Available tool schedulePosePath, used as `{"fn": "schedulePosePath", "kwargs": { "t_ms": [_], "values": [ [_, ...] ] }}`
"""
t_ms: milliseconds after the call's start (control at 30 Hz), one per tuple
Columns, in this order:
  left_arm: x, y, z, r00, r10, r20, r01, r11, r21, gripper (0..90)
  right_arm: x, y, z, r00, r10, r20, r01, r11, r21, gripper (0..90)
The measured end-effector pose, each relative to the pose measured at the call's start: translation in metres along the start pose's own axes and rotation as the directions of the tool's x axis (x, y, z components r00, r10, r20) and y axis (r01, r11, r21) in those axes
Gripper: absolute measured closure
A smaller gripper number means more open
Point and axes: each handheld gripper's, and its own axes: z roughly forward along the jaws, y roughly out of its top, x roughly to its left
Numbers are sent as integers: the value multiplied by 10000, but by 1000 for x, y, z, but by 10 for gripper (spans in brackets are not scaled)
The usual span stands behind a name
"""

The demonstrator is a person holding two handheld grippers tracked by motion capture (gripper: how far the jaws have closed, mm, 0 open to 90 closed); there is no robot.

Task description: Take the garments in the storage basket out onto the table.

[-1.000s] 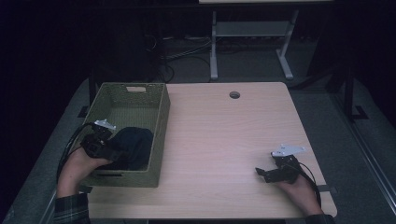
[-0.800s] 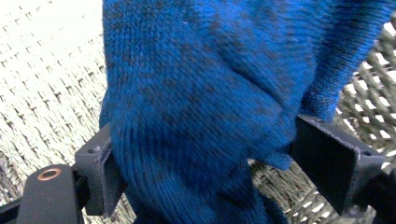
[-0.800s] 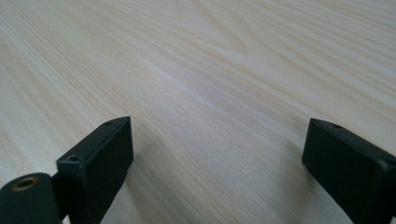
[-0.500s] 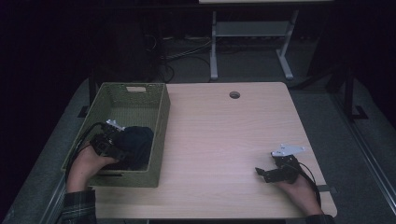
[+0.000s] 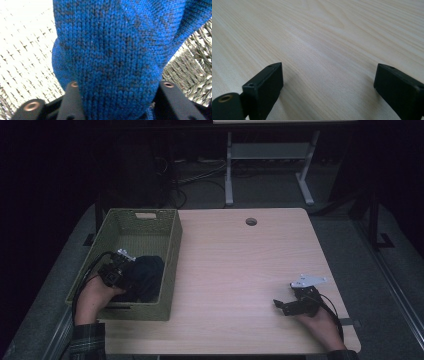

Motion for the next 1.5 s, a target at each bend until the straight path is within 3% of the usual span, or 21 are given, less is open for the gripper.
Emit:
{"fn": "schedulePosePath", "kwargs": {
  "t_ms": [200, 667, 1133, 1500],
  "values": [
    [0, 0, -3, 9999, -35, -95, 34, 9999, -119, 661, 0, 0, 0, 10000, 23, -16, -23, 10000, -4, 84],
    [-1, 3, -25, 9999, -135, -12, 134, 9990, -433, 662, 0, 0, 0, 10000, -19, 17, 19, 10000, 23, 84],
    [-5, 11, -69, 10000, -74, -64, 66, 9931, -1173, 668, 0, 0, 0, 10000, 51, -27, -51, 10000, 5, 84],
    [-10, 17, -101, 9998, 111, -159, -132, 9902, -1392, 669, 1, 0, 0, 10000, 70, -43, -70, 10000, -7, 84]
  ]
}}
